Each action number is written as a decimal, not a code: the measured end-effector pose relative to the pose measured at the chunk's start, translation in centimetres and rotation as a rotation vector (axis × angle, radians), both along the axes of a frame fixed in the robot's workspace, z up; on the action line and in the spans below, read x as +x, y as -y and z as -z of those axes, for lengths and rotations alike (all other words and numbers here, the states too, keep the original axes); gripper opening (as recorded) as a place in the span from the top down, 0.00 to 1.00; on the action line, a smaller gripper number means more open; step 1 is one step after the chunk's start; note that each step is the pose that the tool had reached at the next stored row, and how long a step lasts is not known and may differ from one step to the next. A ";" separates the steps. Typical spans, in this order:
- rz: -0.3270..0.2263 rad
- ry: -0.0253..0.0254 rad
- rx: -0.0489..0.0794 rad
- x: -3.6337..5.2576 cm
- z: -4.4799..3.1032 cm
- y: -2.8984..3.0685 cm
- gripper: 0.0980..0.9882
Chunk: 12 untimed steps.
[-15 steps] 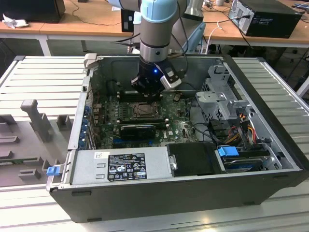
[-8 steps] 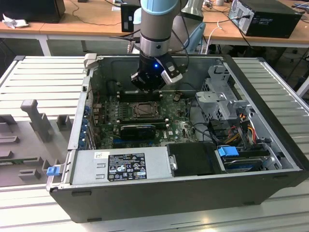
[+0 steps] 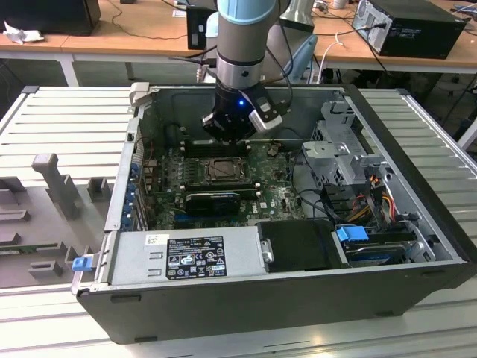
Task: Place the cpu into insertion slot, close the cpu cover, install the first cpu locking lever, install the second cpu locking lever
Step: 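Install the first cpu locking lever, then install the second cpu locking lever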
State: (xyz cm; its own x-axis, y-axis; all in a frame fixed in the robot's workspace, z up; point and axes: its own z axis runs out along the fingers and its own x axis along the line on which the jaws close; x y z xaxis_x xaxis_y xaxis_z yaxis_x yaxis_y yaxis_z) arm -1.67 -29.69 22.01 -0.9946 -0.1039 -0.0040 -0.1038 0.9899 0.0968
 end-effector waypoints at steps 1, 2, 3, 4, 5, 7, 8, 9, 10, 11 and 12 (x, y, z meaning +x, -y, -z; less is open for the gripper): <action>0.000 0.0001 0.000 0.00 0.01 0.06 0.99; 0.000 0.0001 0.000 0.00 0.01 0.08 0.99; 0.000 -0.0001 0.000 0.00 0.00 0.14 0.99; 0.000 0.0000 0.000 0.01 0.00 0.21 0.99; 0.000 0.0000 0.000 0.00 0.00 0.27 0.99; 0.000 0.0000 0.000 0.00 0.00 0.46 0.99; 0.000 0.0000 0.000 0.00 0.00 0.54 0.99; 0.000 0.0001 -0.001 0.00 0.01 0.57 0.99; 0.000 0.0000 -0.002 0.00 0.00 0.60 0.99; 0.000 0.0000 -0.002 0.00 0.00 0.63 0.99; 0.000 -0.0001 -0.002 0.00 0.00 0.67 0.99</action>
